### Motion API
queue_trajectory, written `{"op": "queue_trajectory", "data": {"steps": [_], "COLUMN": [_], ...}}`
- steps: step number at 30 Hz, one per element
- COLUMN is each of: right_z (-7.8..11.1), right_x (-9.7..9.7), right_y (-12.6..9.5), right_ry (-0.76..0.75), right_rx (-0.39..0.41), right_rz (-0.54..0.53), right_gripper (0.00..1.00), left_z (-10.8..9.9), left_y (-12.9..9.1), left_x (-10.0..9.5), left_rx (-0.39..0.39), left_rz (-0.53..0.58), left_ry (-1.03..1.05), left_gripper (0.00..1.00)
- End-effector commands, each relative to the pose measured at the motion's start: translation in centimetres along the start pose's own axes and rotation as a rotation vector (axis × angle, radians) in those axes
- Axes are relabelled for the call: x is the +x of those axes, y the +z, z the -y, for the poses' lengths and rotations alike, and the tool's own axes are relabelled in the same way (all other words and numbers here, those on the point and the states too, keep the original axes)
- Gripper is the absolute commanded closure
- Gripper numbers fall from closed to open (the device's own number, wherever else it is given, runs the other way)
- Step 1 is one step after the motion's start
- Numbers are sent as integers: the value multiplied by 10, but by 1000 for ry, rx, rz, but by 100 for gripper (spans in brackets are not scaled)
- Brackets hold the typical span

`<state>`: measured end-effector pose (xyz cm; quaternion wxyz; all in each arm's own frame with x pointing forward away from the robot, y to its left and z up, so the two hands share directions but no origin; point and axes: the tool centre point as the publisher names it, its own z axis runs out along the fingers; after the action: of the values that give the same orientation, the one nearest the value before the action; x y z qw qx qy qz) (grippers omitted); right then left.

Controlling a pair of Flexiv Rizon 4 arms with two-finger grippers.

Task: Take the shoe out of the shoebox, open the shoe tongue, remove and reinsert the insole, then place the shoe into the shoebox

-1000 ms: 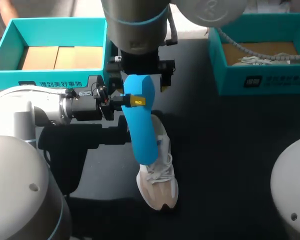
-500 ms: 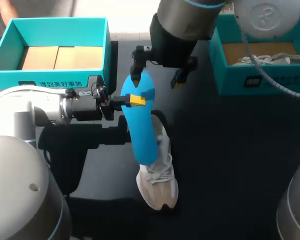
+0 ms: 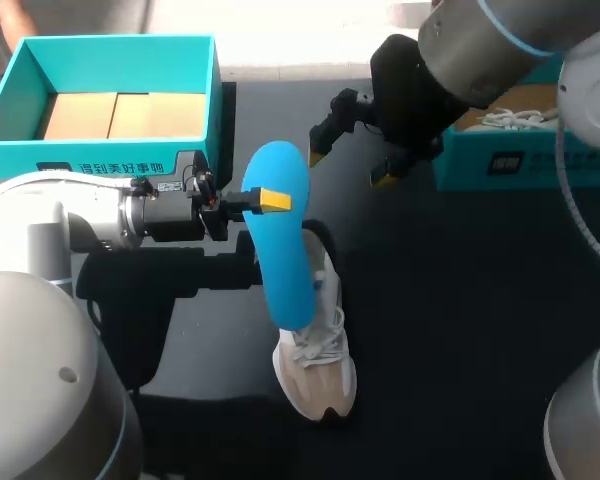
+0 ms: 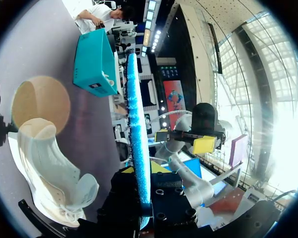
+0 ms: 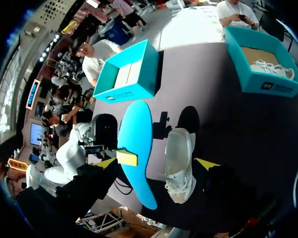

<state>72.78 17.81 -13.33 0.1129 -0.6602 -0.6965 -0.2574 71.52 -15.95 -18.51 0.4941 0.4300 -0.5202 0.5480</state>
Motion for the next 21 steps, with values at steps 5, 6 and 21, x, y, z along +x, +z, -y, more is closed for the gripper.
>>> {"op": "queue_trajectory", "data": {"steps": [5,6,21], "right_z": [7,7,13], "right_x": [-12,-12,-39], "right_y": [0,0,19], "right_ry": [13,13,-121], "right_rx": [-35,-35,-67], "right_rz": [-622,-622,-728], "right_gripper": [0,0,0], "left_z": [-1,-1,-1], "left_y": [0,0,0], "left_x": [0,0,0], "left_rx": [2,2,2], "left_rz": [-1,-1,-1], "left_ry": [1,1,1], "left_gripper": [100,100,100]}}
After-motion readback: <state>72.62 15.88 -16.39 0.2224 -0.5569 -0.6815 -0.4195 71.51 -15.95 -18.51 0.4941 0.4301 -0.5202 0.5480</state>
